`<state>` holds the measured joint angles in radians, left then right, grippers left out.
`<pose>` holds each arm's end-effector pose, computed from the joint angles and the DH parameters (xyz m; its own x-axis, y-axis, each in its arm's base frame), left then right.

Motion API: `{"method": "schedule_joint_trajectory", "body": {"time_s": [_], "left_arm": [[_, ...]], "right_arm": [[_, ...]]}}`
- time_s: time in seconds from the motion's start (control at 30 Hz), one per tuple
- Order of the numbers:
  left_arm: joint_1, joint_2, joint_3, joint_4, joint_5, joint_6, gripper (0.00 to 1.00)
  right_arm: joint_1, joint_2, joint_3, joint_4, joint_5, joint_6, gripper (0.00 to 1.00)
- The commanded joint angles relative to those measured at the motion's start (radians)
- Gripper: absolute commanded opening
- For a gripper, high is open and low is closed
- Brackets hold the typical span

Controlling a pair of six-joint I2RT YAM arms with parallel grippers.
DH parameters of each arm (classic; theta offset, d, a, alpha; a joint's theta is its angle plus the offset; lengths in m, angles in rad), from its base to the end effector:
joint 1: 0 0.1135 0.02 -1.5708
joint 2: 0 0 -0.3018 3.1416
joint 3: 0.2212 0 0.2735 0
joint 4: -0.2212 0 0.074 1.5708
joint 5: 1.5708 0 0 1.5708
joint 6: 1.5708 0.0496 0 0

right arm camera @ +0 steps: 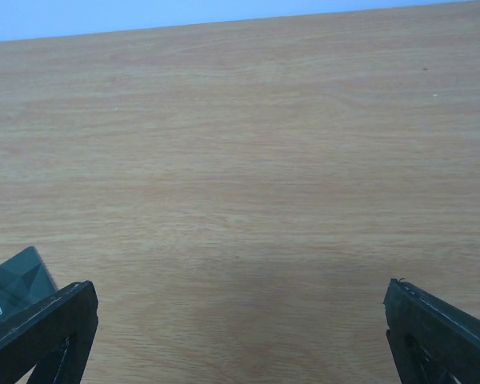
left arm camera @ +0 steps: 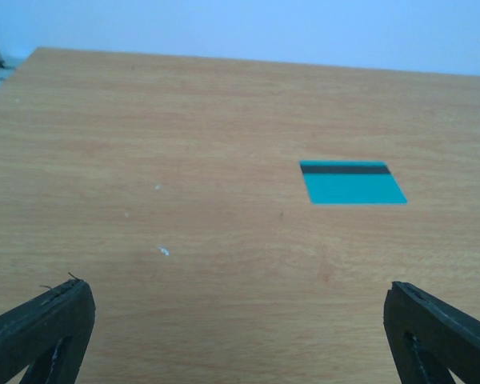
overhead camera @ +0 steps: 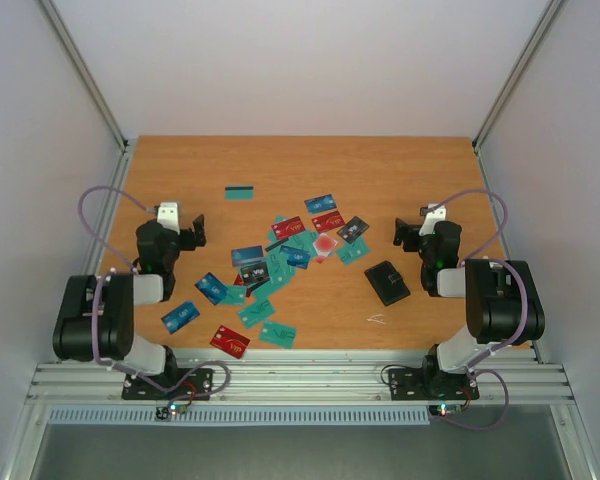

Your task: Put the credit cards into the card holder

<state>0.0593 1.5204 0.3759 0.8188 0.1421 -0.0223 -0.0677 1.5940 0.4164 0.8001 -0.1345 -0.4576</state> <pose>0.2863 0.0100 0.1574 -0.3210 -0.0412 -0.9462 0.0681 0.9955 -0.0664 0.2989 -0.0136 0.1463 -0.3046 -0.4182 -0.8558 -0.2139 0.9056 -0.3663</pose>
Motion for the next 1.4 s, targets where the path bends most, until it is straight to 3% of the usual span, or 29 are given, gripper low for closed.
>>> {"method": "schedule_joint_trajectory", "body": {"time_s": [0.0, 0.23, 0.4, 0.57, 0.67, 0.87, 1.07, 1.37], "left_arm": [[-0.003, -0.146, 0.053, -0.121, -0.001, 0.012, 0.99], [-0.003, -0.400, 0.191, -0.558, -0.050, 0.076, 0.99], [-0.004, -0.509, 0.327, -0.829, -0.031, 0.037, 1.00], [-0.003, -0.555, 0.492, -1.191, -0.174, -0.090, 0.99], [-0.003, -0.572, 0.553, -1.355, -0.197, -0.142, 0.99], [-0.003, -0.656, 0.522, -1.509, -0.106, -0.231, 0.99], [-0.011, -0.585, 0.534, -1.634, 0.173, -0.389, 0.99], [-0.226, -0.571, 0.544, -1.742, 0.185, -0.565, 0.91]], "right_arm": [[-0.003, -0.038, 0.004, 0.012, 0.054, 0.019, 0.99], [0.008, -0.301, 0.080, -0.307, 0.095, 0.043, 0.98], [0.008, -0.451, 0.279, -0.636, 0.076, 0.094, 0.99], [0.008, -0.488, 0.500, -1.052, 0.129, 0.317, 0.99], [0.006, -0.476, 0.580, -1.224, 0.054, 0.399, 0.99], [0.006, -0.431, 0.660, -1.515, -0.043, 0.452, 0.98], [0.006, -0.391, 0.640, -1.726, -0.063, 0.456, 0.99], [0.006, -0.367, 0.550, -1.839, -0.106, 0.482, 0.99]]}}
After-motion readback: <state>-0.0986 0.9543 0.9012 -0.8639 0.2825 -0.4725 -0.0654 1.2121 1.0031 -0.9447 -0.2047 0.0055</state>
